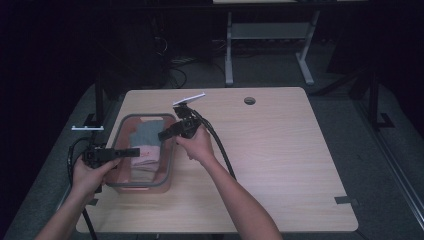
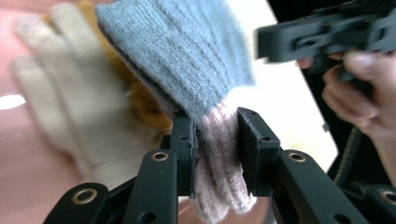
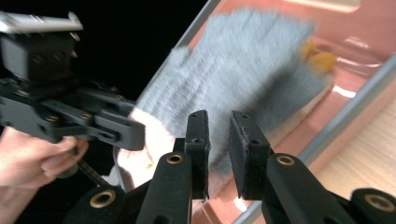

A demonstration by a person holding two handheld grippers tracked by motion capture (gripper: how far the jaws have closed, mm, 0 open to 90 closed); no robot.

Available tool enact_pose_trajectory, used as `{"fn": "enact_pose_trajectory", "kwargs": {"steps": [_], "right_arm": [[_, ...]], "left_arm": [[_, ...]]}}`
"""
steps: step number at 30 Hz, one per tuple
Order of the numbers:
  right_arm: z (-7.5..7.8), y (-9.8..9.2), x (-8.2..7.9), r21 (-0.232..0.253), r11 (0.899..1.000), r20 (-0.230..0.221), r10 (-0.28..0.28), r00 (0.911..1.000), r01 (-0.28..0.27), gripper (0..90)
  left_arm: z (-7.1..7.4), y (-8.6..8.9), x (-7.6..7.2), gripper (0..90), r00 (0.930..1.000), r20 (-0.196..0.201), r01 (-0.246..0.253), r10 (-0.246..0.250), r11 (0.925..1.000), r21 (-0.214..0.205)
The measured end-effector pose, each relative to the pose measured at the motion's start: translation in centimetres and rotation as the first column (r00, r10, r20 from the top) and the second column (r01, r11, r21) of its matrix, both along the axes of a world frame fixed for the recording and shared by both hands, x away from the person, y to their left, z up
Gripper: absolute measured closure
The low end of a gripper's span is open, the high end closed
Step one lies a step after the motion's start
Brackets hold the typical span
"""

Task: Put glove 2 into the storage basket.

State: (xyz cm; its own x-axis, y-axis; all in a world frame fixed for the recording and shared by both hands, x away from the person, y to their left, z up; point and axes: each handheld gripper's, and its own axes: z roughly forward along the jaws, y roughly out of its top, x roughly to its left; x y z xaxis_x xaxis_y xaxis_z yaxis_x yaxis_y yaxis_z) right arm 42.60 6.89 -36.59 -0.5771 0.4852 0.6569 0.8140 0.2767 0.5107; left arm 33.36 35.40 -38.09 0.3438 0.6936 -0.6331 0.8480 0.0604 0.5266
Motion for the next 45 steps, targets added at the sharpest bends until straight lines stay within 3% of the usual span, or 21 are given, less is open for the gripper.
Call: {"fn": "enact_pose_trajectory", "kwargs": {"steps": [3, 10, 19, 24, 30, 33, 39, 45], "right_arm": [[0.2, -0.3, 0.0, 0.004, 1.000, 0.008, -0.003, 1.0000, 0.003, 77.4], [0.7, -0.6, -0.4, -0.002, 1.000, 0.026, 0.004, 0.9997, -0.004, 77.3], [1.0, -1.6, -0.6, -0.001, 1.000, 0.031, -0.011, 0.9995, 0.011, 76.9], [1.0, -2.4, -0.7, 0.003, 1.000, 0.036, -0.023, 0.9991, 0.023, 76.4], [0.9, -3.2, -0.8, 0.009, 0.999, 0.036, -0.032, 0.9988, 0.032, 75.7], [0.8, -3.6, -0.9, 0.010, 0.999, 0.033, -0.033, 0.9989, 0.033, 74.9], [0.5, -4.9, -1.0, 0.017, 0.999, 0.028, -0.047, 0.9985, 0.046, 71.4], [0.1, -6.5, -1.0, 0.010, 0.998, 0.025, -0.065, 0.9976, 0.064, 65.6]], "left_arm": [[-1.1, 0.1, 0.2, 69.4, 0.9990, -0.044, -0.004, 0.005, 0.9997, 0.025], [-2.0, 0.4, 0.5, 67.5, 0.9971, -0.073, -0.014, 0.020, 0.9963, 0.085], [-1.6, 0.2, 0.5, 59.9, 0.9976, -0.061, -0.024, 0.034, 0.9883, 0.151], [-1.3, 0.6, 0.7, 51.6, 0.9970, -0.051, -0.049, 0.057, 0.9879, 0.147], [-0.2, 0.4, 0.7, 50.5, 0.9977, -0.009, -0.065, 0.067, 0.9838, 0.167], [0.3, 0.3, 0.7, 48.5, 0.9976, 0.003, -0.070, 0.070, 0.9870, 0.145], [1.5, -0.3, 0.7, 48.5, 0.9979, 0.046, -0.053, 0.047, 0.9879, 0.146], [2.2, -1.0, 0.8, 47.5, 0.9976, 0.059, -0.042, 0.035, 0.9917, 0.122]]}}
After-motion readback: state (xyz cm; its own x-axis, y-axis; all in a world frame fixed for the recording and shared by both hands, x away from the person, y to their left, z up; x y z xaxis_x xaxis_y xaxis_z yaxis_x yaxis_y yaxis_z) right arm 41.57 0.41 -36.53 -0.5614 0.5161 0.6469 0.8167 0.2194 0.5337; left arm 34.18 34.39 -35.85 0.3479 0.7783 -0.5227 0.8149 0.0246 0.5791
